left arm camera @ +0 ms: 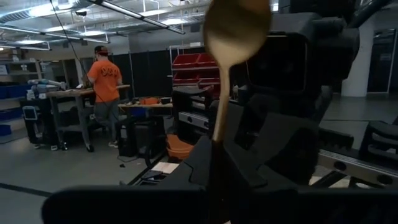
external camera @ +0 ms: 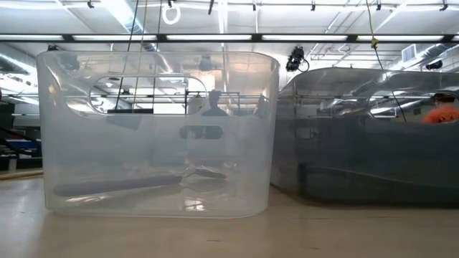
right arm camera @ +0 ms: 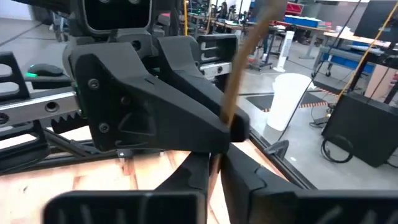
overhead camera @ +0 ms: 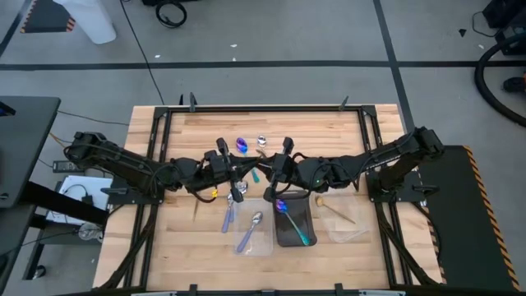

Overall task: Sort silverware by color (type)
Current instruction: Put the gold spoon into the right transparent bin

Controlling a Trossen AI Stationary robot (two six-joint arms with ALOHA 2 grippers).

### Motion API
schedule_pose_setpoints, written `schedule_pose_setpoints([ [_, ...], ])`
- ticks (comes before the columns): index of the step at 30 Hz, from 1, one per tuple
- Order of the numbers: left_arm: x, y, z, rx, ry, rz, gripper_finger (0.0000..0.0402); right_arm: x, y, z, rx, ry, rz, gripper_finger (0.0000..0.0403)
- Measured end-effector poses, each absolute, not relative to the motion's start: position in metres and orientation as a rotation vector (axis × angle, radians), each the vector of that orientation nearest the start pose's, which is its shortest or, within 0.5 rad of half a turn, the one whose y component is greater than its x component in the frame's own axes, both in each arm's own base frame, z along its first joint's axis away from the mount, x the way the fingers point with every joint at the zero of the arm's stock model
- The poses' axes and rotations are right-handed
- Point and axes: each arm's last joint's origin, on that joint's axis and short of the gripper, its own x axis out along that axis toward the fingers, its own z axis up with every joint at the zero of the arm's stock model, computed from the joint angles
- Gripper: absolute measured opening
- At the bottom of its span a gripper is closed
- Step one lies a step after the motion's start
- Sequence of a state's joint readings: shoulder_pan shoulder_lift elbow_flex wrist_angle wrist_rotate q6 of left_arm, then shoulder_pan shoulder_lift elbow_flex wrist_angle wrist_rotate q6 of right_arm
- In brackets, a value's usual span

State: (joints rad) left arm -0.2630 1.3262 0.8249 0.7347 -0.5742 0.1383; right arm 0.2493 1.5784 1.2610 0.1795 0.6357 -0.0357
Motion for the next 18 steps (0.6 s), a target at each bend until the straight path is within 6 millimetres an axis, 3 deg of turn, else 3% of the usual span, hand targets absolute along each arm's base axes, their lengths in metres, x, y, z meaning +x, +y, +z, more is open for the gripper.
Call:
schedule_pose_setpoints([
  [4,0.283,-0.06,0.315,0.033,-0.19,0.33,0.0046,0.357,0.073,0.334,-0.104,0.143,-0.387,0.0023],
  [13,0.278,-0.077,0.313,0.085,-0.138,0.424,0.0176,0.355,0.072,0.329,-0.102,0.203,-0.392,0.0023],
  [18,0.269,-0.093,0.31,0.126,-0.086,0.526,0.0199,0.349,0.074,0.327,-0.064,0.242,-0.393,0.0029],
])
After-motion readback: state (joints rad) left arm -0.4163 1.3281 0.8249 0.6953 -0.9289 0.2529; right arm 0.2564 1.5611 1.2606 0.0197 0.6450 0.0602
